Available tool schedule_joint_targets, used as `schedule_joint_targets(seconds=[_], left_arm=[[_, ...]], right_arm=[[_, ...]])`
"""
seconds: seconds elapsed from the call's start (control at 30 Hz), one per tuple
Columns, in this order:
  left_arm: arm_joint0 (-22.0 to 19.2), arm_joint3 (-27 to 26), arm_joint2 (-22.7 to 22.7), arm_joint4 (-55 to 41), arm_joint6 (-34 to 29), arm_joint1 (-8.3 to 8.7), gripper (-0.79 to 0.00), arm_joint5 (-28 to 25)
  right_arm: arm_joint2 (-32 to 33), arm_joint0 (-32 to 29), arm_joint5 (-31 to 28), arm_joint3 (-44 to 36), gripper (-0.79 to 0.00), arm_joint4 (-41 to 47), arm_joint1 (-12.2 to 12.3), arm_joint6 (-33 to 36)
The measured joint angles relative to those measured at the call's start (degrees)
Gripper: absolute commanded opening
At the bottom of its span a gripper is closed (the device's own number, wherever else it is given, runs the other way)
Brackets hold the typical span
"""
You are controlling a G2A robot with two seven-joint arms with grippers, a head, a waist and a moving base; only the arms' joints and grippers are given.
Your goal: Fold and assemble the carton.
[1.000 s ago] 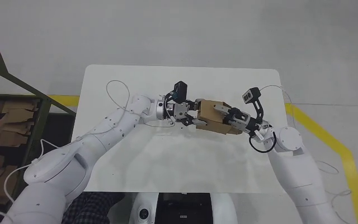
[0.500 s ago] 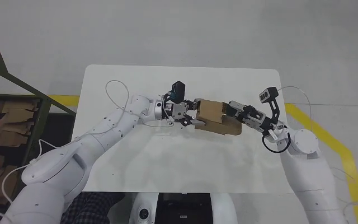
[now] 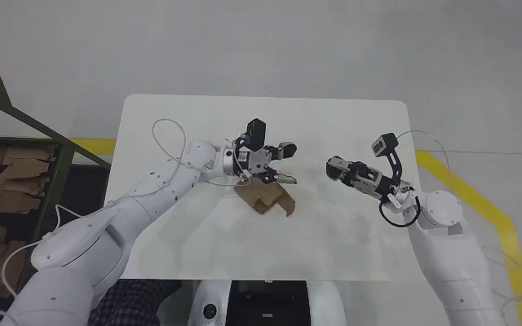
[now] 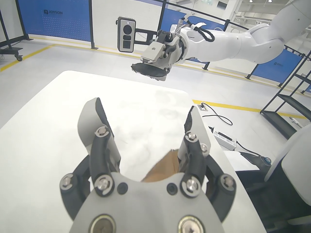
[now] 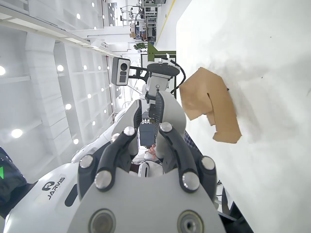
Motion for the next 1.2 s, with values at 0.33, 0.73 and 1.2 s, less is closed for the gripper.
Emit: schedule_joint_targets(seconds=[0.33, 0.73, 1.2], left_arm=[[0.4, 1.4, -4.5, 2.1, 3.8, 1.66, -0.046, 0.0], [5.0, -1.5, -13.4, 6.9, 6.1, 5.96, 0.0, 0.3], [14.1, -10.3, -22.6, 9.2, 4.2, 10.33, 0.0, 0.2]], right_arm=[[-4.2, -4.0, 2.4, -6.4, -0.659, -3.9, 0.0, -1.2], [-14.1, -4.5, 4.7, -12.3, -0.671, -12.7, -1.0, -6.7], [-26.3, -1.4, 14.5, -10.1, -0.656, -18.0, -3.4, -16.9]])
